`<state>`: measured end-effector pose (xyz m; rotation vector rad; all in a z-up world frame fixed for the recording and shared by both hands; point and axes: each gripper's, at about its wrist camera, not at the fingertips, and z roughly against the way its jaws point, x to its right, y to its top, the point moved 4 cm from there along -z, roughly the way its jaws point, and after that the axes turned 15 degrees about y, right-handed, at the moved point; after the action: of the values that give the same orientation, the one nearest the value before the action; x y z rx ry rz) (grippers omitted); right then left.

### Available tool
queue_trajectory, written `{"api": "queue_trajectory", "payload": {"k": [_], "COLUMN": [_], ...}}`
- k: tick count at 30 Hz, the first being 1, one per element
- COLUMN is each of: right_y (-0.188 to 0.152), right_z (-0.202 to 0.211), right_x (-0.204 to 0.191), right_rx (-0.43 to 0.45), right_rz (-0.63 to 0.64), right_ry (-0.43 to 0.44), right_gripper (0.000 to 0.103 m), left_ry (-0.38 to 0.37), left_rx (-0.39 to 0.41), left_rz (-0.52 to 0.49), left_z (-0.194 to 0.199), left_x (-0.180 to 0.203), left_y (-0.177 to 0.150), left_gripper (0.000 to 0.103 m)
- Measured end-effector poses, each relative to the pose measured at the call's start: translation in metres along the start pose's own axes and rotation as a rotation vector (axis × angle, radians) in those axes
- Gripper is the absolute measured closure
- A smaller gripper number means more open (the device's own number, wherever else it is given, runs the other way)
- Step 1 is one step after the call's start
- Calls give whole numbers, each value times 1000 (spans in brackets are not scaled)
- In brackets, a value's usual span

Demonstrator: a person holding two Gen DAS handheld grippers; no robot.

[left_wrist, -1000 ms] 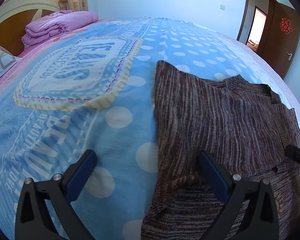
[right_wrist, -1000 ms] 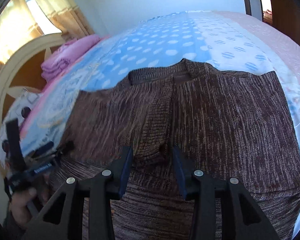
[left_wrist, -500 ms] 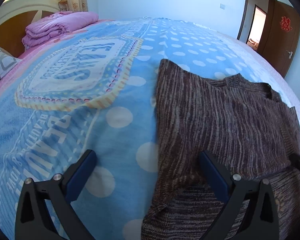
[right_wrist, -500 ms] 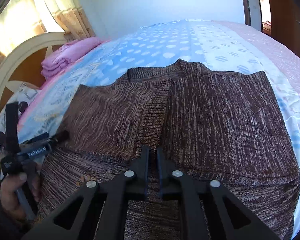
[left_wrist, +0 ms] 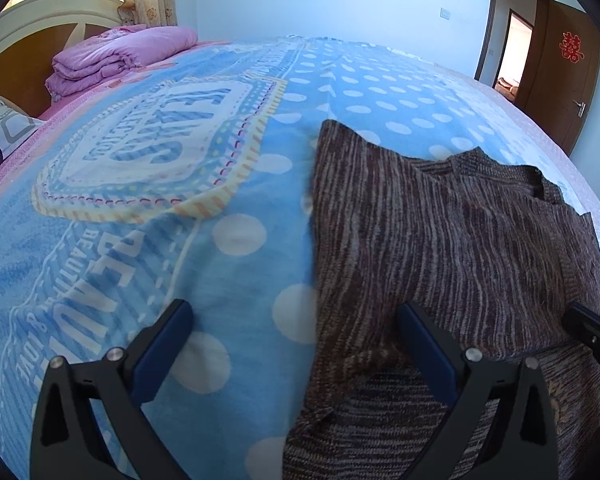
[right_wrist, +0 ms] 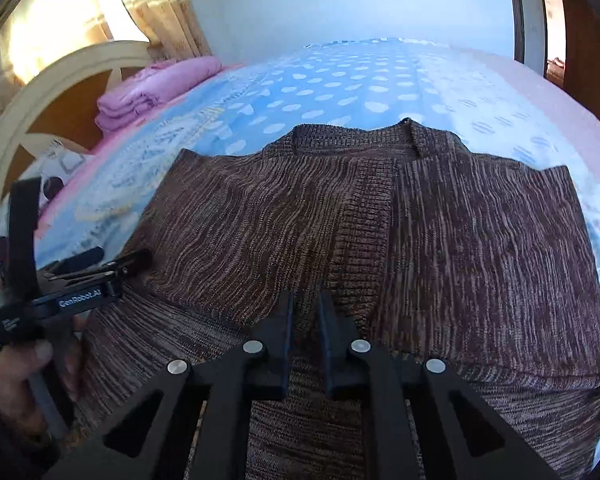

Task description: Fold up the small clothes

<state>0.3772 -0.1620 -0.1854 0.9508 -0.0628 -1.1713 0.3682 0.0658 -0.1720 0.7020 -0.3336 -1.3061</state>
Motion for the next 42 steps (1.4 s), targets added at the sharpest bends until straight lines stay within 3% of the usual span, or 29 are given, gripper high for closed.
{"api": "queue_trajectory", "payload": {"k": [20,27,30,32,34,38,42], "right_y": [-22,-19,-22,-25,-28,-33,-44], "right_z": [10,13,18,22,30,46,51], "right_x": [-8,3,-1,-8,-14,-18,-18], "right_rx": [4,40,47,49,71,117,99], "right_rz": [53,-10,-3,19,50,64,70], "right_ry": [-55,23,42,66,37,2,-27], "right_gripper": [91,89,76,51,35,35,35], "left_ry": [30,51,51,34,19,-2,1], "left_rx": [6,1,5,10,19,60,72], "left_rz": [-37,-50,-47,-35,-8,-13,-50], "left_z": [7,9,16,20,27,43,53], "left_x": [2,4,1,-4,-10,-14,-13], "left_y": [-8,-9,-11,-11,-10,-17,-29], "left_gripper": [0,0,0,0,0,0,0]}}
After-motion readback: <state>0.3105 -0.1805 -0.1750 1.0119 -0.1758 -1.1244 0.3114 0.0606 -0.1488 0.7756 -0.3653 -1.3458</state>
